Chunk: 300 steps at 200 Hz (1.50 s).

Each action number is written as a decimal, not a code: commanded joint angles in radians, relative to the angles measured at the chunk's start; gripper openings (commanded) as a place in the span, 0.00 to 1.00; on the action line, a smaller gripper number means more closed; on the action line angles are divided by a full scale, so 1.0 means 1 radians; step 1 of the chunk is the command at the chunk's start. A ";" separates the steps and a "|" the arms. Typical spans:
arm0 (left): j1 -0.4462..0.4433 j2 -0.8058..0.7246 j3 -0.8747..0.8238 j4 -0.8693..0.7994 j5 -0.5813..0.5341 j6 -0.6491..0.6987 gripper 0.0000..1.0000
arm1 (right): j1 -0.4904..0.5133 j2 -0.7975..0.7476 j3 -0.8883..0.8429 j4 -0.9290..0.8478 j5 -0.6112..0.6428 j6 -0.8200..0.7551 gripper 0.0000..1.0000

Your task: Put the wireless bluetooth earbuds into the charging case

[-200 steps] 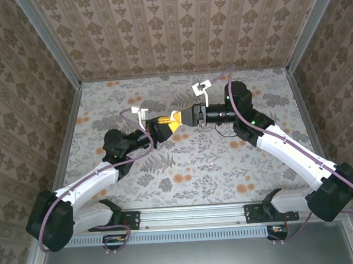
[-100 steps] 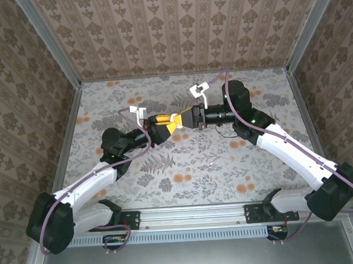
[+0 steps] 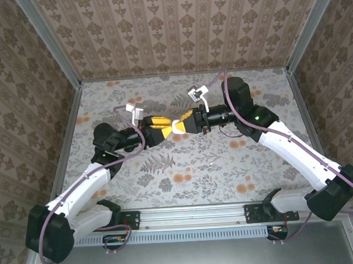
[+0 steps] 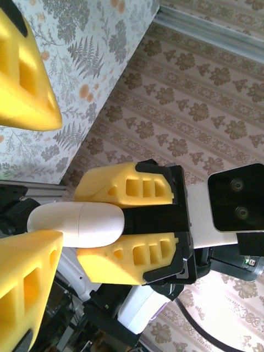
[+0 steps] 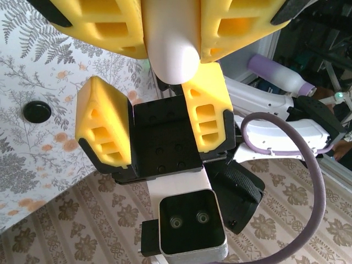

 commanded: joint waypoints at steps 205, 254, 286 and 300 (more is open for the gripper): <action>-0.103 0.023 0.068 -0.052 0.055 0.089 0.56 | 0.000 -0.013 -0.016 -0.021 0.016 -0.049 0.07; -0.106 0.091 0.098 -0.003 0.076 0.062 0.51 | 0.000 -0.005 -0.010 0.000 -0.004 -0.034 0.07; -0.107 0.107 0.100 0.022 0.077 0.050 0.47 | 0.000 -0.005 -0.016 0.011 -0.013 -0.029 0.07; -0.107 0.109 0.101 0.025 0.079 0.049 0.42 | 0.000 -0.003 -0.017 0.015 -0.016 -0.026 0.07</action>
